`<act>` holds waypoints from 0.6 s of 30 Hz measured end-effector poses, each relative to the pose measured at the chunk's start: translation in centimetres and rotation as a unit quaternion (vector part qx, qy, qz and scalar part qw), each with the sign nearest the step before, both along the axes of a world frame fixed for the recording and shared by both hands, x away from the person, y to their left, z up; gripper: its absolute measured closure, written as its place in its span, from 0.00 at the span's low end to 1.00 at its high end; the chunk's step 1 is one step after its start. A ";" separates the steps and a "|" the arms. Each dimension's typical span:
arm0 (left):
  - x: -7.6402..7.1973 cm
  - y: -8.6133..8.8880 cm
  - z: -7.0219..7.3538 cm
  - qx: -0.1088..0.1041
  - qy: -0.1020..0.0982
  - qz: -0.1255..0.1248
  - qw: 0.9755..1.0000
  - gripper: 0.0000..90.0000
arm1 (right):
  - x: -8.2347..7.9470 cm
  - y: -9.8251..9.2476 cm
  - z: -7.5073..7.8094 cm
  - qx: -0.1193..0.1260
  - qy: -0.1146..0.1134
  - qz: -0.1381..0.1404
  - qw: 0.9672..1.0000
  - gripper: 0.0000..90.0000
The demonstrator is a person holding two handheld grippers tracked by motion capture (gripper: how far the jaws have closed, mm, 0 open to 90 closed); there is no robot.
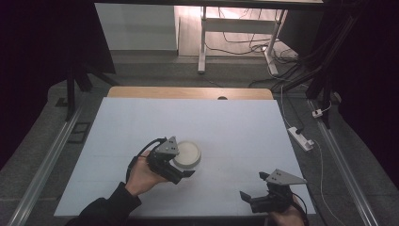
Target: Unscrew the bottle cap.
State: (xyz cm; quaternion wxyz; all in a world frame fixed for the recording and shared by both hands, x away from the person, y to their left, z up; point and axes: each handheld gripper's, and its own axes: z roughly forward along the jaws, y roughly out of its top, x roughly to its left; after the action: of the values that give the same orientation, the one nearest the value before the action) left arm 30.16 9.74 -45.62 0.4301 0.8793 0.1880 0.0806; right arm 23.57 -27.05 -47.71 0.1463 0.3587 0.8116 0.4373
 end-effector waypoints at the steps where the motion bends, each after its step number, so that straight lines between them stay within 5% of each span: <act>1: 0.0 0.0 0.0 0.000 0.000 0.000 1.000 0.09 | 0.0 0.1 0.1 0.001 0.000 0.004 1.000 0.00; 11: -0.1 0.1 0.0 0.000 -0.003 0.003 1.000 0.09 | 0.4 2.0 0.8 0.002 -0.020 0.053 0.998 0.00; 18: -0.2 0.1 0.0 0.001 -0.004 0.000 1.000 0.09 | 0.8 3.0 1.4 0.024 -0.008 0.071 0.997 0.00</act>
State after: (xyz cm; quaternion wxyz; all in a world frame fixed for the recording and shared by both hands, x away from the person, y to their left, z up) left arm 30.01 9.84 -45.62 0.4297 0.8796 0.1857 0.0844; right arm 24.42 -24.02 -46.32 0.1122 0.2999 0.8234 0.4685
